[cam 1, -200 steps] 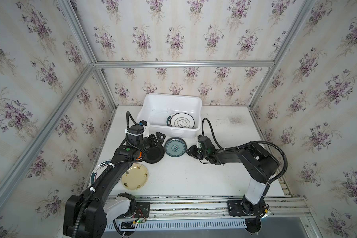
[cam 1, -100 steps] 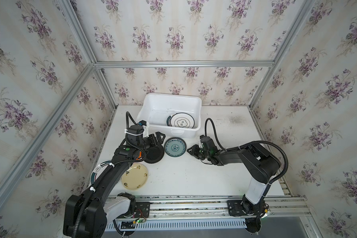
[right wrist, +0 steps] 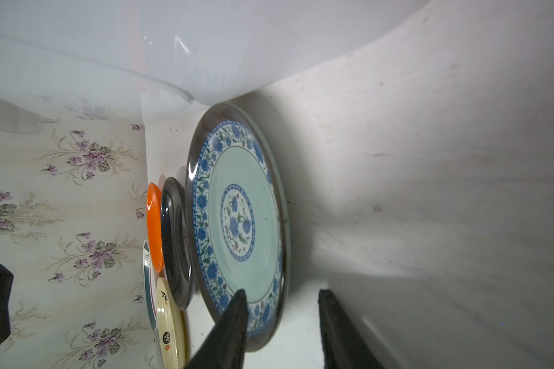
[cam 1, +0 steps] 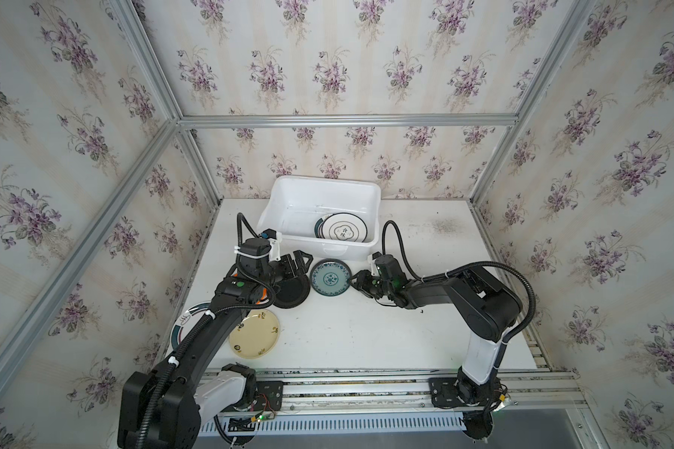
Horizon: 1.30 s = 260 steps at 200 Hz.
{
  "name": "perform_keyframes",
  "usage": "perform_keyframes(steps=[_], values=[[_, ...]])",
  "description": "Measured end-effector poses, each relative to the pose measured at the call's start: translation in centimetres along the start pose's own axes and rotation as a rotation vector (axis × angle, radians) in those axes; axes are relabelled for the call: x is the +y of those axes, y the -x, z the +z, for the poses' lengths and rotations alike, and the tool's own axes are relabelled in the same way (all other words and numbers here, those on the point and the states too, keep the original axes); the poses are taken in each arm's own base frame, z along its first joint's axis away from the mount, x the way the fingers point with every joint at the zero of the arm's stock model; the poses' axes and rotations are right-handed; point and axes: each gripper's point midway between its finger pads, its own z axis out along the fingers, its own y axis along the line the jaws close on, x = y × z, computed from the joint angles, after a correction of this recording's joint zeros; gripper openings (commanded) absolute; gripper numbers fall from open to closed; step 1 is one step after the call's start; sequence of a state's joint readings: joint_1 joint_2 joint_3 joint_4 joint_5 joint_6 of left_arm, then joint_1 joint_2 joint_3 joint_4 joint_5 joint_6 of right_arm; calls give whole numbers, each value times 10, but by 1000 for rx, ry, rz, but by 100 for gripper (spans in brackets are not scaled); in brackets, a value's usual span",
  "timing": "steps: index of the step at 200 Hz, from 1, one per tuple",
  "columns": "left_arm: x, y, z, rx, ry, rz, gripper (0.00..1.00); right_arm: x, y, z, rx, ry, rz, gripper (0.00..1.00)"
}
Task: Place the plates into the plastic bin on the countertop
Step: Pick up the plate from the center of the table.
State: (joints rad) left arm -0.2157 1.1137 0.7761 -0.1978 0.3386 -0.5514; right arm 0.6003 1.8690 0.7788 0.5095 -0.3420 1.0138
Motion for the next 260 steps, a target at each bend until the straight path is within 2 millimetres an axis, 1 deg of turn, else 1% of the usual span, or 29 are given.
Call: perform_keyframes(steps=[52,91,128,153,209,260], values=[[2,-2,2,6,2,-10,100,3,5,4,7,-27,-15,29],[2,-2,2,5,0,-10,100,-3,11,2,3,-110,-43,19],[1,-1,0,0,-3,-10,100,-8,16,0,1,-175,-76,12],[0,-1,0,-2,-4,-9,100,-17,16,-3,0,-225,-88,8],[1,-2,2,3,-2,-11,100,-20,18,-8,-8,-262,-115,7],[3,-2,5,14,4,-15,100,-17,23,-15,-13,-291,-147,7]])
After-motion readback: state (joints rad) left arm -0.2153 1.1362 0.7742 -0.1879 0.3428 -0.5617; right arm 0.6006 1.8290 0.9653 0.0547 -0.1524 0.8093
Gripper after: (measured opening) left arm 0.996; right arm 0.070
